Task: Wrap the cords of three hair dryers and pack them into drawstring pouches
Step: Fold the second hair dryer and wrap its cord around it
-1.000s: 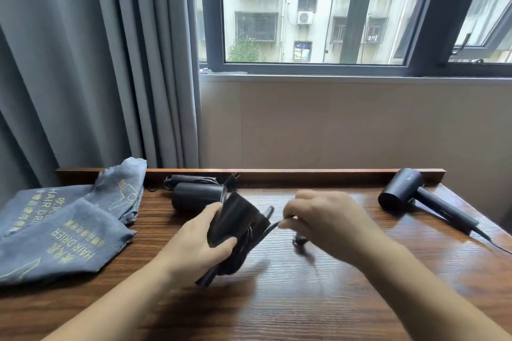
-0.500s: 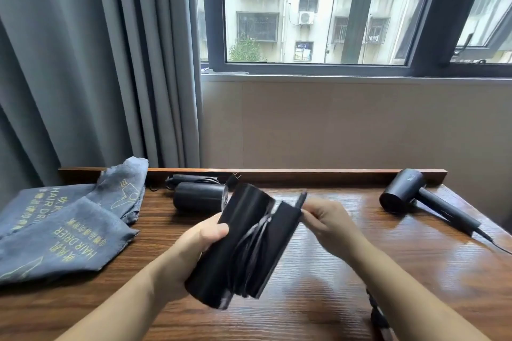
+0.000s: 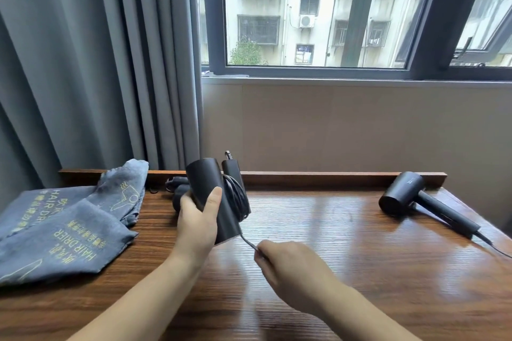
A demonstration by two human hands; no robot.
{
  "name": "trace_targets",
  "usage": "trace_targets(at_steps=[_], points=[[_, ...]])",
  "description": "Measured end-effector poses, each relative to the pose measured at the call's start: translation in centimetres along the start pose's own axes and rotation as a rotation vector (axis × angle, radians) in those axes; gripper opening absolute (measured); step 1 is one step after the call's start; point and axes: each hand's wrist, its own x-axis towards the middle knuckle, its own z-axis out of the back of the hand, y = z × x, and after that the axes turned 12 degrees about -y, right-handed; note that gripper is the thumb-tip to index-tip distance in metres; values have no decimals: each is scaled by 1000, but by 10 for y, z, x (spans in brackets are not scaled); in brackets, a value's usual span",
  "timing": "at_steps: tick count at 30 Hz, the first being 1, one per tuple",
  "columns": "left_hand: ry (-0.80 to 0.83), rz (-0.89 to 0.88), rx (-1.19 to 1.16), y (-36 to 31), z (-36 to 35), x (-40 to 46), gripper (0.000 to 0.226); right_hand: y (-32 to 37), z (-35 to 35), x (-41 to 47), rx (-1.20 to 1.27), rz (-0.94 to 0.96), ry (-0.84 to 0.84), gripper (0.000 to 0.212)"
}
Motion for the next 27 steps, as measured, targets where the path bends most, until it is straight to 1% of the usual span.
trace_targets(at_steps=[1, 3, 5, 8, 10, 11, 13, 15, 16, 18, 20, 22, 23, 25, 27], points=[[-28, -28, 44, 3, 1, 2, 25, 3, 3, -1, -19, 17, 21, 29], [-60, -126, 177, 5, 3, 2, 34, 7, 10, -1, -47, 42, 56, 27], [-42, -230, 316, 6, 7, 1, 45, 6, 18, 0, -98, 85, 68, 24], [119, -357, 478, 12, 13, -2, 54, -1, 26, 7, -170, 158, 107, 23], [242, -422, 570, 11, 17, -3, 49, -4, 32, 12, -199, 213, 123, 22], [304, -423, 609, 8, 18, -5, 47, -5, 36, 15, -213, 251, 116, 22], [419, -362, 682, 3, 21, -8, 46, -9, 46, 20, -192, 321, 76, 25], [513, -299, 722, 3, 25, -9, 51, -16, 56, 24, -142, 356, 33, 35], [554, -280, 734, 3, 27, -10, 51, -22, 59, 26, -158, 381, -2, 35], [642, -234, 741, 1, 32, -13, 48, -35, 60, 30, -208, 432, -81, 23], [728, -143, 692, -1, 36, -17, 45, -46, 61, 33, -184, 399, -68, 13], [800, -34, 608, -4, 41, -19, 41, -54, 62, 35, -129, 333, -25, 19], [835, 19, 553, -6, 43, -20, 41, -56, 62, 35, -81, 293, -15, 19], [892, 108, 423, -11, 46, -23, 43, -60, 62, 33, 59, 203, 7, 11], [933, 176, 280, -11, 49, -23, 49, -64, 61, 30, 197, 125, -10, 6]])
